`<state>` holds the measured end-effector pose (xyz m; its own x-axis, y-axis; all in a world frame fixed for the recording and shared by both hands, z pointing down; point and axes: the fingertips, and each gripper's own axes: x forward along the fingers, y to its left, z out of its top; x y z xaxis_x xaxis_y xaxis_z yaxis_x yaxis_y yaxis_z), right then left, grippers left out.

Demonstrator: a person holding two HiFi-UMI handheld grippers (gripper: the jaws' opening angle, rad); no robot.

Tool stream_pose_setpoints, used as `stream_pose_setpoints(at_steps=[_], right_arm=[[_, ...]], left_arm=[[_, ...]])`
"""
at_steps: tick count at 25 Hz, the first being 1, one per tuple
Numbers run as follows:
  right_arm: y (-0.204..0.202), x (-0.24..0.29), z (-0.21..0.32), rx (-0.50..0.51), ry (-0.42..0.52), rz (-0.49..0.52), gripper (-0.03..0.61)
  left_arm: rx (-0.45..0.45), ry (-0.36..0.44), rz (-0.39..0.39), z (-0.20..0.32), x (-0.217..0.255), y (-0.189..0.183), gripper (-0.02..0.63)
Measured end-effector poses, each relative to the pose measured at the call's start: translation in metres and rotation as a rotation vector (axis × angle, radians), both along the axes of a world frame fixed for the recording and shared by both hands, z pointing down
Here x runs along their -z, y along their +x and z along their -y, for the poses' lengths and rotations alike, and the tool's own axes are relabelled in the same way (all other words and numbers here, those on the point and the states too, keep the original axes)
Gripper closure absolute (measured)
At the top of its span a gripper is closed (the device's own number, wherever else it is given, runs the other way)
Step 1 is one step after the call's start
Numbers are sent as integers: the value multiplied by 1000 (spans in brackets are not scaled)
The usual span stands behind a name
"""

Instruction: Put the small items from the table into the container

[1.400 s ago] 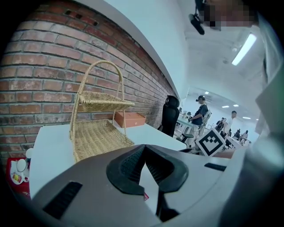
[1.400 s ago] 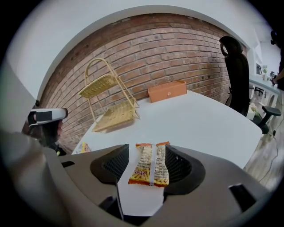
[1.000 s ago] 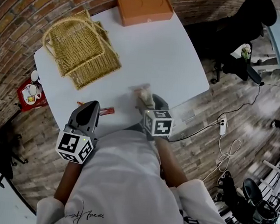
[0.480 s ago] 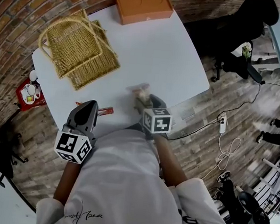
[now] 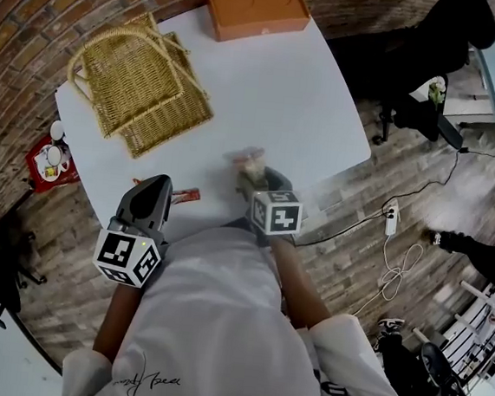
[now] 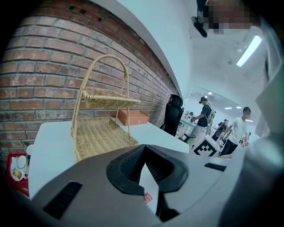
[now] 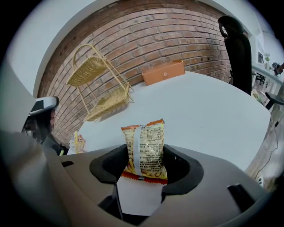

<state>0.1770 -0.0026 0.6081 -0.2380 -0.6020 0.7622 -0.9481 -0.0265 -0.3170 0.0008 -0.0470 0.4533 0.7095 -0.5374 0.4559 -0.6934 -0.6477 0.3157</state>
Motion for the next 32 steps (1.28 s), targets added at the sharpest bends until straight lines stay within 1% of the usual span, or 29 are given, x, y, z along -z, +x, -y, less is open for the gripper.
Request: stream_pose_setpoints(at_steps=[4,8,13,21,24,28,32], right_arm=[[-7,-2,1,11,-5,-2,333],[-5,-1,-1,24,-8,-12,336],[-7,3,2,28,5,-4,373],[-10,7,3,33,16,-3,390],[-13,10,3,37,23,1,391],[-14,17,6,45,43,2,394],[-12,26,9,35,69,18,395]], left_arm=[[8,-4,8,1,-1,-7,604],[11,-3,2,1,-1,-5,604],[16,4,-3,2,0,-6,604],[29,11,-21,3,2,-12,604],[40,13,-24,2,2,-16,604],[33,43,-5,1,5,-16,604],[32,33,-28,-1,4,-16,604]])
